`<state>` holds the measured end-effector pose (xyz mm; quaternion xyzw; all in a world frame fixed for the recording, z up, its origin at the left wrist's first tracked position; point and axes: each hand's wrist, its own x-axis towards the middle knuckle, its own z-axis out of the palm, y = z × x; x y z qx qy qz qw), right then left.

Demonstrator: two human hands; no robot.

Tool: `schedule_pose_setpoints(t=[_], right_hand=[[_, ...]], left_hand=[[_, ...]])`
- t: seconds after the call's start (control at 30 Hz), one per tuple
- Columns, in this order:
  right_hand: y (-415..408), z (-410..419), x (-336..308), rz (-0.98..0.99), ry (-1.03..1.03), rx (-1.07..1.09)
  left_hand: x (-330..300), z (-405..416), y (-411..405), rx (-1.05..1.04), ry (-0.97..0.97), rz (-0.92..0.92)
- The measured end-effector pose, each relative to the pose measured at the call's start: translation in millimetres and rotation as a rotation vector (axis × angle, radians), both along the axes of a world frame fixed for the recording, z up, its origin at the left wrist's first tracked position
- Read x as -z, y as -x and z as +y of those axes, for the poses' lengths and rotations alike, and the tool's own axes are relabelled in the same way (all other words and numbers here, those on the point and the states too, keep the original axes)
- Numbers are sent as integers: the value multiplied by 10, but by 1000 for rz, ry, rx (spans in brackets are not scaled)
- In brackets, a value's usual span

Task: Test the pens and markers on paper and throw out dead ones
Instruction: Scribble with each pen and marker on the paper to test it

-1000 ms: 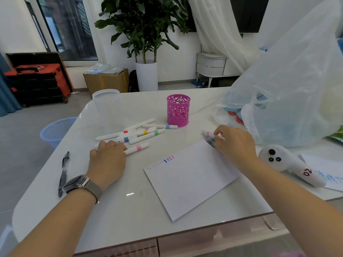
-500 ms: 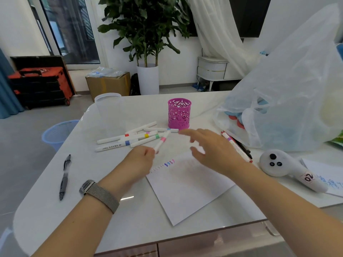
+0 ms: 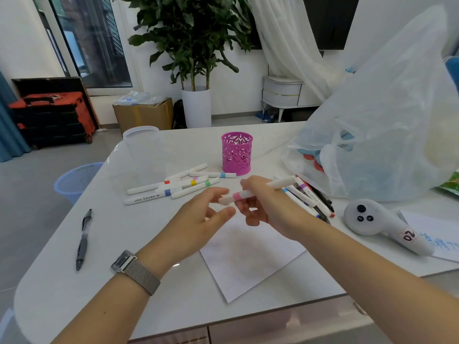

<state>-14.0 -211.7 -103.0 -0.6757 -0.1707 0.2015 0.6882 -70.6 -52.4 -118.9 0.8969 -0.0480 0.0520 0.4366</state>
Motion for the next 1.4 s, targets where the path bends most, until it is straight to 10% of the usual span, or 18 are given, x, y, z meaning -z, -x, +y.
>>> schedule_pose_setpoints(t=[0.3, 0.9, 1.2, 1.4], right_hand=[[-25, 138, -15, 83, 106, 375], [-141, 435, -78, 266, 86, 362], [-373, 274, -41, 312, -25, 559], [-569, -401, -44, 223, -119, 733]], left_hand=[[-37, -259, 124, 12, -404, -18], [-155, -325, 136, -56, 455, 401], [-151, -358, 267, -54, 324, 360], [-21, -99, 493, -159, -116, 115]])
